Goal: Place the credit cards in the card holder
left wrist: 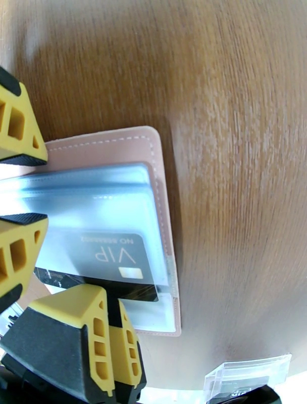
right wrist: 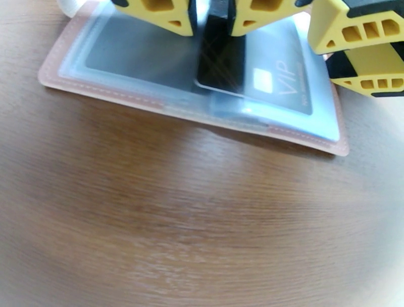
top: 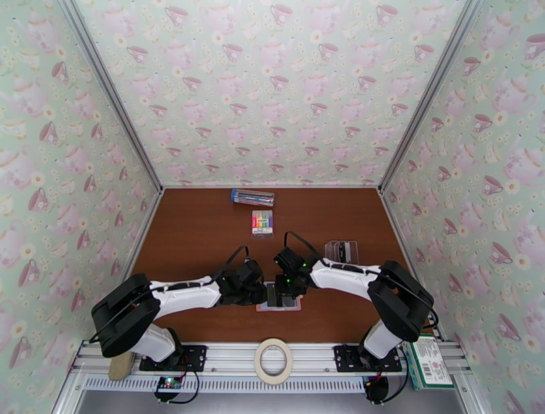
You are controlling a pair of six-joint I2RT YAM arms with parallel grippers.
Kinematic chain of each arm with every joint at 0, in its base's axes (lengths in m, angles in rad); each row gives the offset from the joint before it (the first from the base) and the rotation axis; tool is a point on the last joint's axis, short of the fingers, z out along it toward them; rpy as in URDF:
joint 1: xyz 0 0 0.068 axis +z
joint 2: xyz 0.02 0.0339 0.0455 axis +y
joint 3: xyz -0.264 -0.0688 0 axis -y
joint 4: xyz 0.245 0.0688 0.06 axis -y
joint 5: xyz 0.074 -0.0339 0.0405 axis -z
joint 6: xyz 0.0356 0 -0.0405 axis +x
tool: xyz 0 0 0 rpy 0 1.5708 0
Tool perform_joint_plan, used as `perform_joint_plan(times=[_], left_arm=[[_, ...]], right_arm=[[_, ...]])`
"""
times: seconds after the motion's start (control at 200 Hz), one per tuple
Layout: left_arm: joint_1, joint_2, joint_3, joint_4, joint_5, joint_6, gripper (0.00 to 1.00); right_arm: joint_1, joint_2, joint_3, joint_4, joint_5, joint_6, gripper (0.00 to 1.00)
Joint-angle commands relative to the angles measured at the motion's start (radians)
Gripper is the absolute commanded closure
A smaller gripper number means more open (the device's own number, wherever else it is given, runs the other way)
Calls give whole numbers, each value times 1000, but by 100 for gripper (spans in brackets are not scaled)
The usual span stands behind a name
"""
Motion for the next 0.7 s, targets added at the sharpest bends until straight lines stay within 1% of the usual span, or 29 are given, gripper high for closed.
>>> perform_joint_plan(times=[0.0,0.476,0.696], left_arm=[[-6,15,15,22,13,0,67],[-11,14,16,27,13,0,66],[-11,6,17,23,9,0,66]], right_arm=[[8,16,2,28,-34,20,78],[8,19,-15,91,-101,54,84],[7,9,-14,81,-91,54,85]])
